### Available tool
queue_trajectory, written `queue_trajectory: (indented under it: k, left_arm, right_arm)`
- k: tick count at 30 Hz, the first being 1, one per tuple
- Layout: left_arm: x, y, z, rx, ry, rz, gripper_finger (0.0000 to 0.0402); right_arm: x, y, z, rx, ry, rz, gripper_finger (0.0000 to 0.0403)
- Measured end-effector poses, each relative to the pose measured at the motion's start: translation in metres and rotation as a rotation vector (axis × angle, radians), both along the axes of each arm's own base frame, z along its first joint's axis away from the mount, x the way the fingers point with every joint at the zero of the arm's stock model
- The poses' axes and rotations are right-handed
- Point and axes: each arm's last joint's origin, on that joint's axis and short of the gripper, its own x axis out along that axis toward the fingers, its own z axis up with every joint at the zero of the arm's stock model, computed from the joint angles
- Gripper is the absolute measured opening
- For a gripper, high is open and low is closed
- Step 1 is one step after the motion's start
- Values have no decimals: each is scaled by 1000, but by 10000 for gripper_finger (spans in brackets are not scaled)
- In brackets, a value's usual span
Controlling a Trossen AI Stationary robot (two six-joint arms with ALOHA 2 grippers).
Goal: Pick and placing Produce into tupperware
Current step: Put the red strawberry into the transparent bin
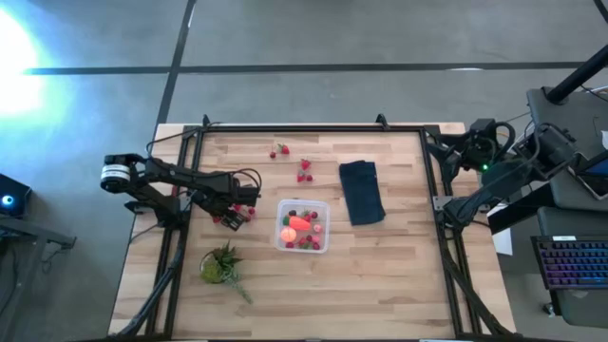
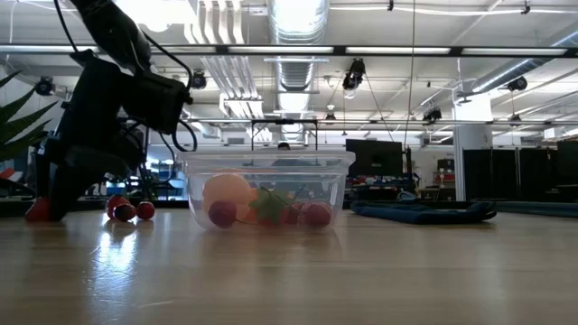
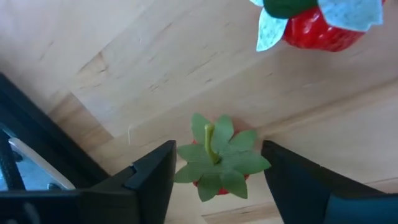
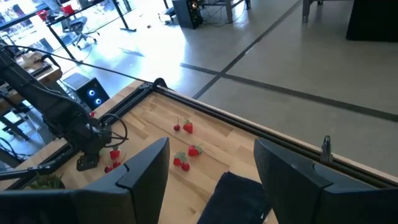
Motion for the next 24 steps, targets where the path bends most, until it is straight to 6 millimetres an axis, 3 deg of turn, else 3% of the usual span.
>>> queue_trajectory:
  k: [16, 24]
  left_arm:
    - [1, 0, -1, -1, -15, -8, 143]
    - [8, 3, 19, 59, -110, -10, 136]
  right_arm:
    - [2, 1, 0, 2, 1, -3, 226]
    - [2, 1, 0, 2, 1, -3, 226]
